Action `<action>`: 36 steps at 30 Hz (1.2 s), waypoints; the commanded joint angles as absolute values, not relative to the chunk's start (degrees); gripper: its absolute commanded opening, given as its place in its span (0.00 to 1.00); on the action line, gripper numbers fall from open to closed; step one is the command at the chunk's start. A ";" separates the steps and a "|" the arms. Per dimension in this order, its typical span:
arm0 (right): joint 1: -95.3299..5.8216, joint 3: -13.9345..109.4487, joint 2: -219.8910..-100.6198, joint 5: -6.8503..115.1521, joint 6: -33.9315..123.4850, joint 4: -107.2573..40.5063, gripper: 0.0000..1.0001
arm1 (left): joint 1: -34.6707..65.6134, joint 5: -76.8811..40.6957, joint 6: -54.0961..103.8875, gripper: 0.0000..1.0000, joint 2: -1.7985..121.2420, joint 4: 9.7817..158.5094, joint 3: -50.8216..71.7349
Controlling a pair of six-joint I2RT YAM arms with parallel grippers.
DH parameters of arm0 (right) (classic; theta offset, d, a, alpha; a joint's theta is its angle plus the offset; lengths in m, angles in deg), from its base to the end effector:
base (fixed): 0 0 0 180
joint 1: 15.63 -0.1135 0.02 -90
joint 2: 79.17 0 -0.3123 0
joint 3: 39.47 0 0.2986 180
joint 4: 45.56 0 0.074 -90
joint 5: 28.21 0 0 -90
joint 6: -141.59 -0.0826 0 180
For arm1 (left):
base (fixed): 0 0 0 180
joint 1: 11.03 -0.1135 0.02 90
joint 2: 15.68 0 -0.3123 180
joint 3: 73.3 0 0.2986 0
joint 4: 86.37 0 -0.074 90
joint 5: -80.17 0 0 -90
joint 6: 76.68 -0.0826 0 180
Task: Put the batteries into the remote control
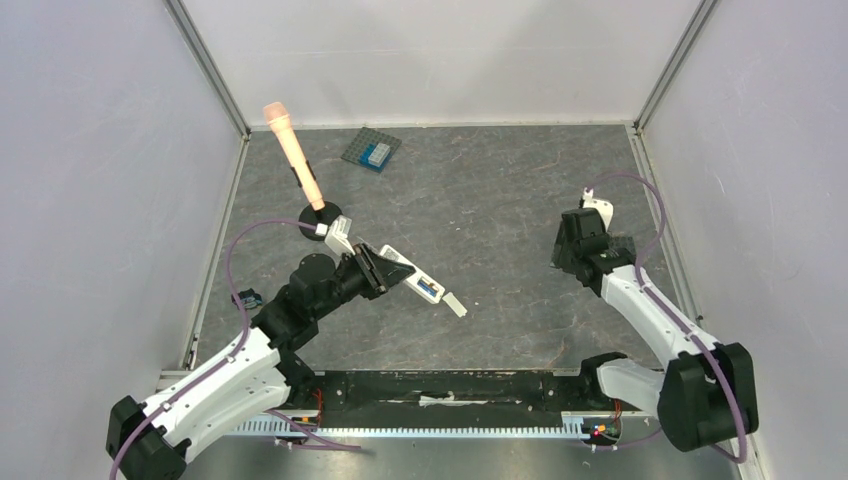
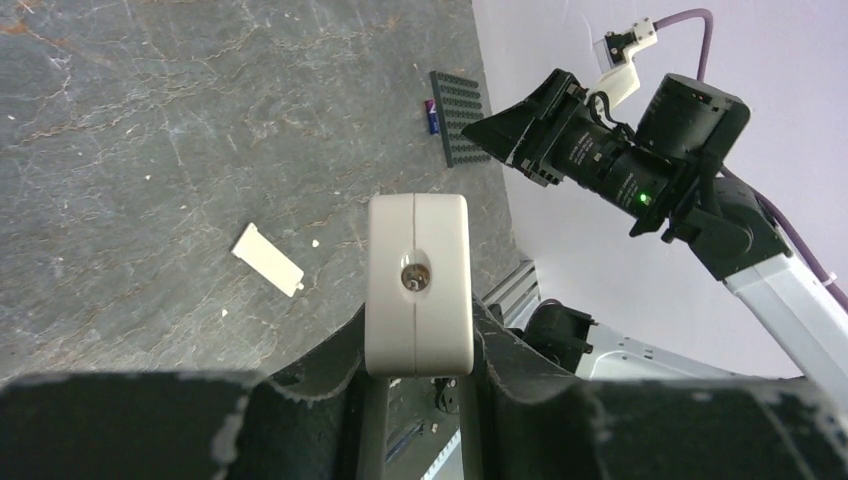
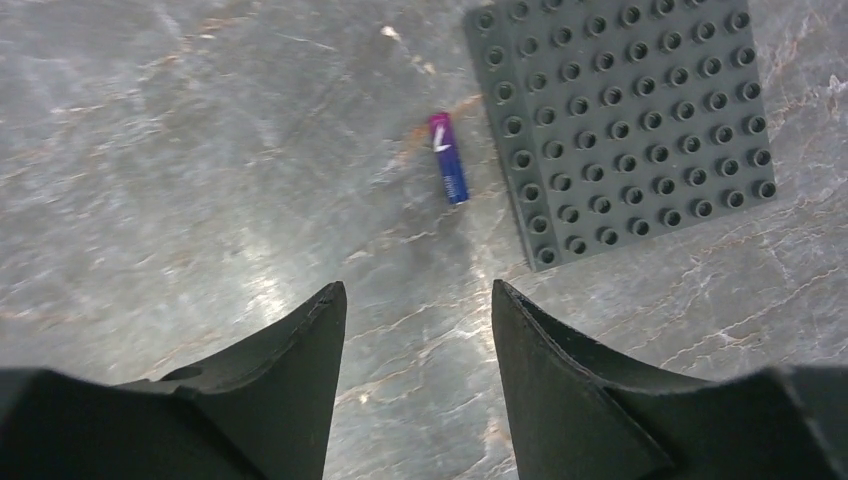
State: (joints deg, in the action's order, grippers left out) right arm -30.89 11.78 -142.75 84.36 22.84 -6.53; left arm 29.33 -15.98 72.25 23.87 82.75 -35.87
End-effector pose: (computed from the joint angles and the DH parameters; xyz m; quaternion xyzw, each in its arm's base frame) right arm 0.2655 0.0396 0.2120 0.1730 0.9114 -0.0496 0.3700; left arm 0.1693 -0.1555 0.2662 -0.0931 0.7766 -0.5009 0.3705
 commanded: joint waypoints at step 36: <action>-14.21 10.00 -164.16 69.96 27.71 -24.64 0.17 | 29.05 -18.09 68.07 0.02 29.43 83.97 -31.33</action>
